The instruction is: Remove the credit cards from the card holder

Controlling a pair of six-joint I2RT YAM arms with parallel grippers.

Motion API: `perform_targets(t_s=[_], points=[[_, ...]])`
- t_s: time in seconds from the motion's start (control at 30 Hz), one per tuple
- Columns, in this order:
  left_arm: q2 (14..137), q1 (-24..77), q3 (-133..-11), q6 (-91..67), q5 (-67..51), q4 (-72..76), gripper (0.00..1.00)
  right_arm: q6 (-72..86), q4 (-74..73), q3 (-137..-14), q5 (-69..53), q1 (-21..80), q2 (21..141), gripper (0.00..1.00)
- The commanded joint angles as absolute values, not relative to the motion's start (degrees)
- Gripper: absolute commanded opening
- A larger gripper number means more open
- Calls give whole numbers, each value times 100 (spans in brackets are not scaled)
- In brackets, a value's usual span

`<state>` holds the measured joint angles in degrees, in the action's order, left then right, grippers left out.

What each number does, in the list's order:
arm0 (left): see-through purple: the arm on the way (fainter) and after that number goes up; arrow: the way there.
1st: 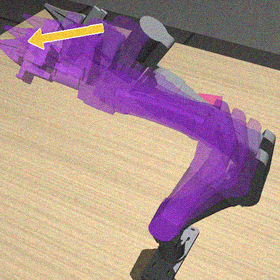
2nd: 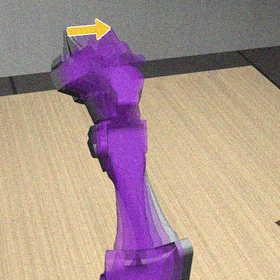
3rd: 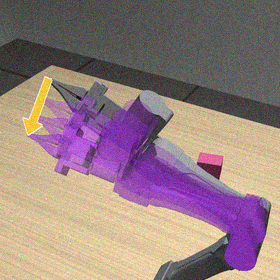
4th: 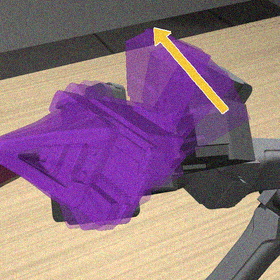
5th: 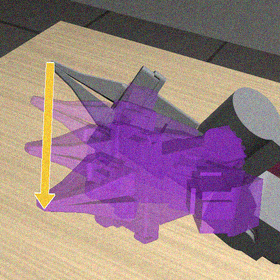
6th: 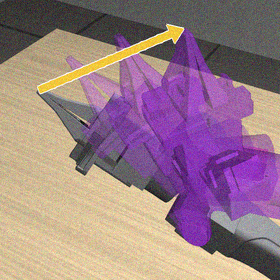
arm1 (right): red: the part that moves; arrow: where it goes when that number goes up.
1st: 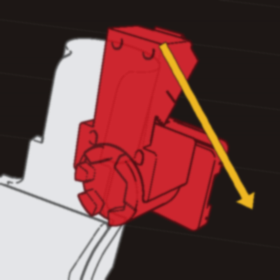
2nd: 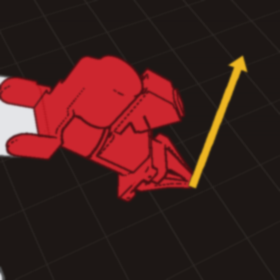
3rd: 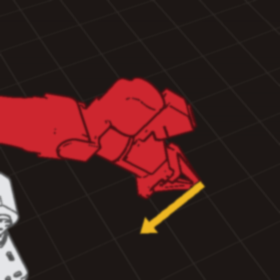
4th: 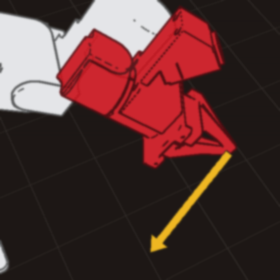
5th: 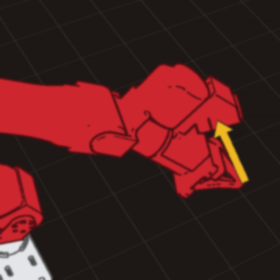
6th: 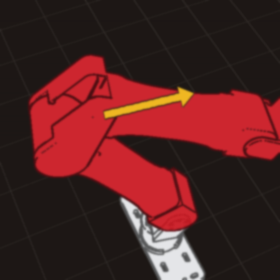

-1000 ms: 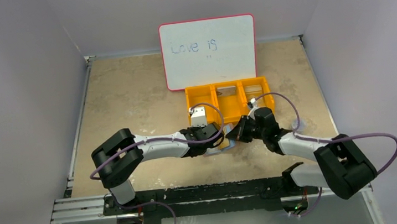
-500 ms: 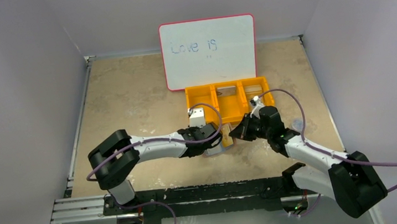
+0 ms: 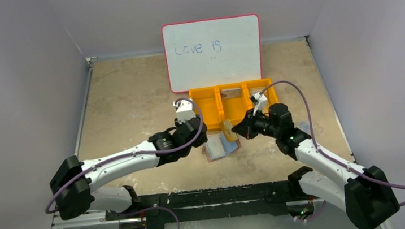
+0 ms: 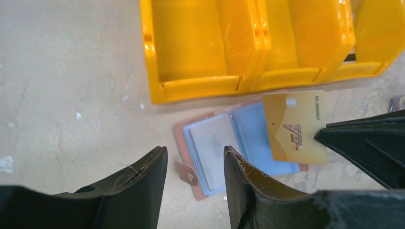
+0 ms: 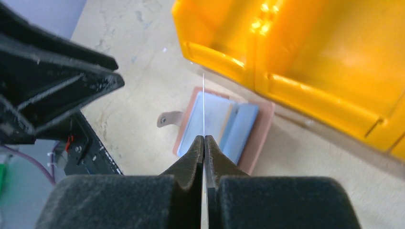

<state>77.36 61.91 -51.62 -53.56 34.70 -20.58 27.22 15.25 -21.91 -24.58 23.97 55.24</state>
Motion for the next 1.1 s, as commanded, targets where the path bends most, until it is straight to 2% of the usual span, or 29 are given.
perform_targets(t_s=[0.0,0.1,0.2,0.27,0.33,0.53,0.63,0.8,1.07], points=[[7067,5913,-4803,-3996,3444,-1185,47,1715,2103,-2516,-3070,2377,5410,0],[6214,5906,-4237,-2996,3154,-194,54,1699,2695,-2323,-3458,2390,5255,0],[5723,5805,-4128,-2675,3310,-42,76,1584,3072,-2242,-3598,2386,5017,0],[5708,5514,-4357,-2547,2883,-358,84,1496,3038,-2288,-3575,2389,4853,0],[5898,5175,-4700,-2326,1683,-707,85,1556,3252,-2246,-3788,2391,4790,0],[5998,4982,-5125,-1869,96,-899,85,1546,3177,-2545,-4321,2394,5177,0],[5880,4930,-5410,-1655,-260,-991,86,1353,2922,-2825,-4559,2425,5279,0],[5741,4843,-5763,-1353,-1188,-1237,95,1031,2472,-3291,-5063,2427,5480,0],[6213,4800,-6252,-987,-1724,-1819,96,913,2339,-3666,-6014,2438,5686,0]])
